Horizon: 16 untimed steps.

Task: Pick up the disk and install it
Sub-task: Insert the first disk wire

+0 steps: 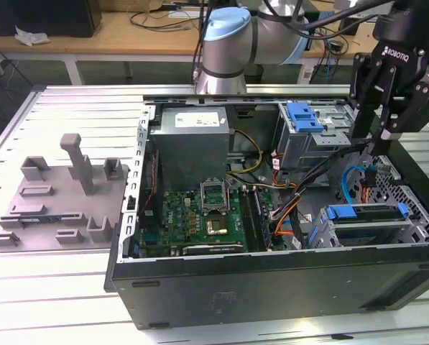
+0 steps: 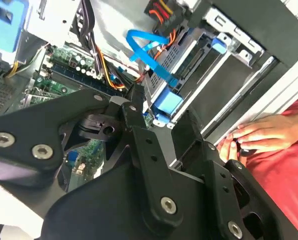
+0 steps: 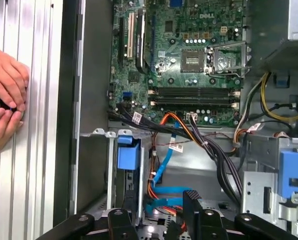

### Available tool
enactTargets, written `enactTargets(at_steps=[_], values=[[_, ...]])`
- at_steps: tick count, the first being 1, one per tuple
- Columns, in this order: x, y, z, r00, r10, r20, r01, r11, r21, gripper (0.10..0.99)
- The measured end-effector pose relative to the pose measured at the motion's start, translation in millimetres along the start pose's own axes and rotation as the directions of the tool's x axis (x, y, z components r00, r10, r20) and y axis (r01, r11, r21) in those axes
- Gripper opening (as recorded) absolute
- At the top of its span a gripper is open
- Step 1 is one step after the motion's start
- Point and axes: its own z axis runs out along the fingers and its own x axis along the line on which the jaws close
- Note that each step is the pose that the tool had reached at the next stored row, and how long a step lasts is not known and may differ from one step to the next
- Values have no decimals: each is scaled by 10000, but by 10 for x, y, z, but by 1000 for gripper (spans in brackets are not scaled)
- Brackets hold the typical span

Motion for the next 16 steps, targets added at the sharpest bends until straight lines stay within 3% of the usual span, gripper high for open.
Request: enactTargets(at_steps=[5, 7, 9, 10, 12, 14, 16], values=[[-133, -94, -17, 9995, 5, -312, -6, 10000, -28, 502], [-203, -163, -13, 9983, 3, -575, -8, 10000, -79, 502], [-245, -216, -12, 9970, -12, -775, -1, 9999, -162, 502], [-274, -266, -12, 9955, -31, -944, 7, 9997, -250, 502], [-288, -332, -9, 9945, -54, -1048, 19, 9994, -343, 502], [-302, -455, 6, 9937, -89, -1114, 38, 9989, -462, 502], [-310, -573, 35, 9935, -100, -1138, 43, 9987, -505, 502]])
